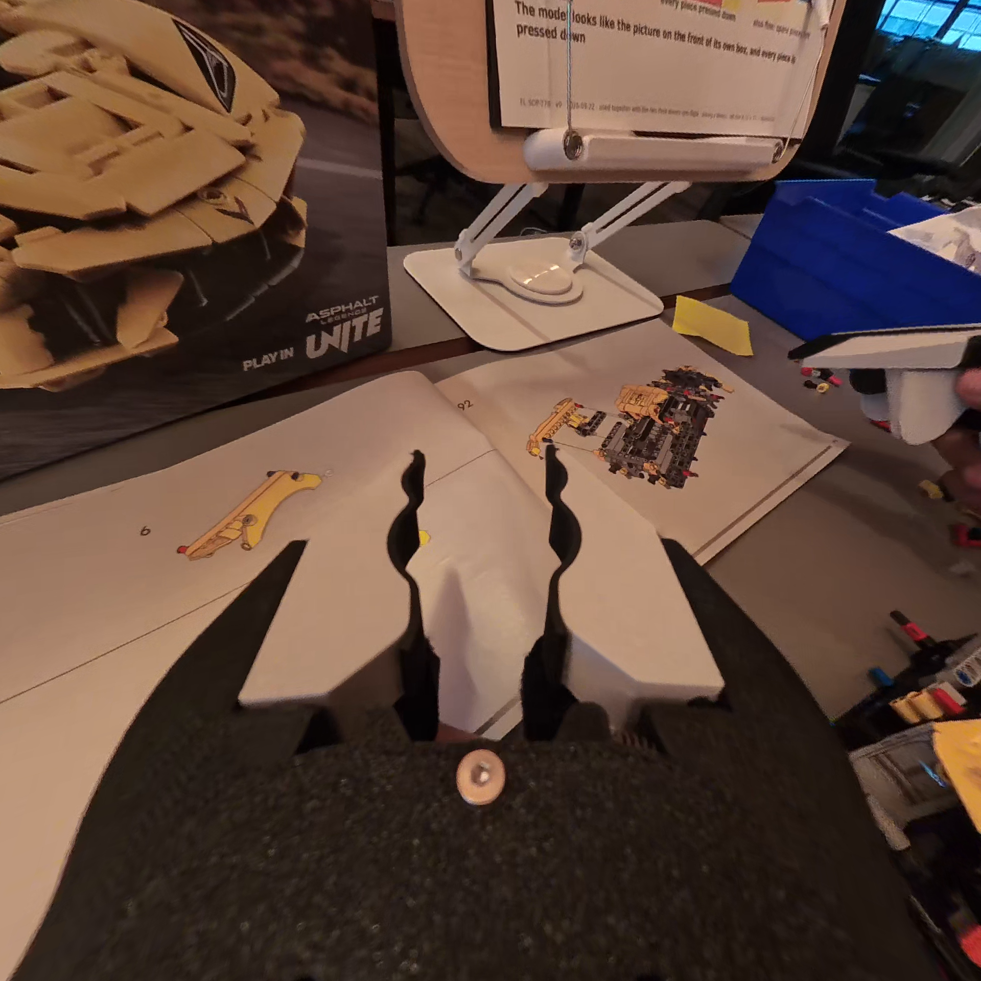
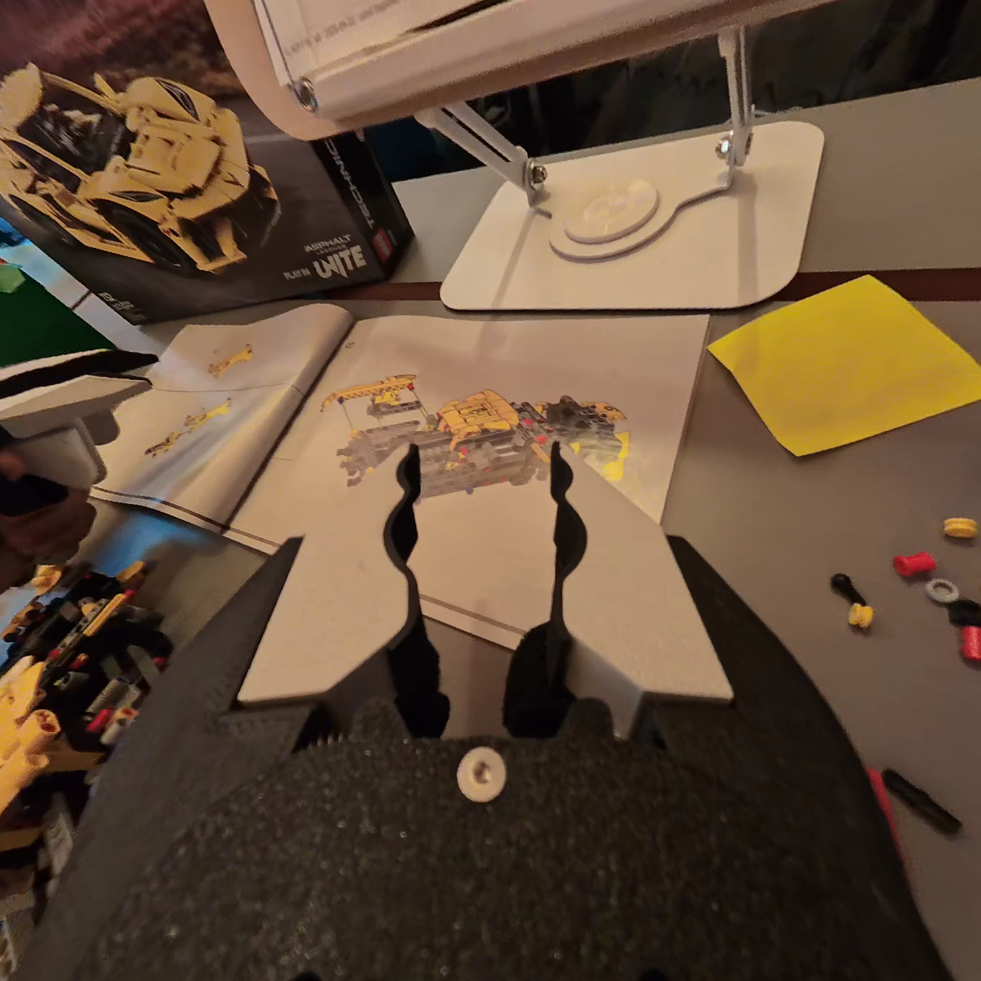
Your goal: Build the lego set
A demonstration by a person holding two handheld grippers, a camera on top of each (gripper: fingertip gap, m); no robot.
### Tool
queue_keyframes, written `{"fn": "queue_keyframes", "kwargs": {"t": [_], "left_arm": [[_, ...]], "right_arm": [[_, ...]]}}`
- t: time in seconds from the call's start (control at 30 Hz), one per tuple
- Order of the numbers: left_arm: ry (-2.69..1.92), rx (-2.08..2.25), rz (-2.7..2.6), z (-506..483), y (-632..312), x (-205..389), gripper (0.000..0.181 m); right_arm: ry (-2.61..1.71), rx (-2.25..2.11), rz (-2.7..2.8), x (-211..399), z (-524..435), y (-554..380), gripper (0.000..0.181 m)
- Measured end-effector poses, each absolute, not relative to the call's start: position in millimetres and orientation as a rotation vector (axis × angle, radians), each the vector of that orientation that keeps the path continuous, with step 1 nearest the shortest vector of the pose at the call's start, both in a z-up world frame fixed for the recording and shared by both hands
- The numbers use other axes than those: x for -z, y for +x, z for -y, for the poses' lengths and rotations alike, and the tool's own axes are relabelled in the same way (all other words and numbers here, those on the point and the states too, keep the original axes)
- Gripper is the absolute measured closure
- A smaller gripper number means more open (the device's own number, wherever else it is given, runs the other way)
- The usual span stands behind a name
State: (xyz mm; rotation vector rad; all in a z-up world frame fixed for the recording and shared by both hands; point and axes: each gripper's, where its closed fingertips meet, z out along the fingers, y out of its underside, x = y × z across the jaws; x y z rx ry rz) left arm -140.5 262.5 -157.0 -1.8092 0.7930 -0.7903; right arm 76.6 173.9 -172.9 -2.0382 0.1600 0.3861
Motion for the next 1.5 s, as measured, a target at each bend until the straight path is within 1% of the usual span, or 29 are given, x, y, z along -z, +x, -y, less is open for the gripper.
{"fn": "queue_keyframes", "kwargs": {"t": [0.27, 0.7, 0.93, 1.17, 1.3, 1.43, 1.5], "left_arm": [[-1.836, 0.889, -0.757, -260.5, -137.9, 159.4, 0.136], [-1.828, 0.879, -0.756, -259.7, -137.4, 157.5, 0.138], [-1.827, 0.904, -0.762, -256.3, -133.9, 155.8, 0.139], [-1.866, 1.007, -0.957, -220.0, -106.1, 159.3, 0.142], [-1.829, 1.034, -1.077, -200.5, -82.5, 146.5, 0.142], [-1.843, 0.948, -1.265, -193.8, -58.7, 150.2, 0.141], [-1.851, 0.912, -1.347, -192.0, -48.6, 158.7, 0.141]], "right_arm": [[-2.071, -0.37, -0.164, 179.4, -171.2, 82.6, 0.134], [-2.127, -0.35, -0.207, 189.5, -164.5, 97.9, 0.134], [-2.307, -0.227, -0.223, 211.7, -148.3, 114.9, 0.138], [-2.448, -0.273, -0.13, 220.9, -133.3, 100.8, 0.133], [-2.513, -0.207, -0.08, 225.6, -124.9, 105.6, 0.131], [-2.513, -0.371, -0.109, 225.9, -118.0, 99.0, 0.133], [-2.508, -0.423, -0.126, 225.1, -117.6, 95.8, 0.131]]}}
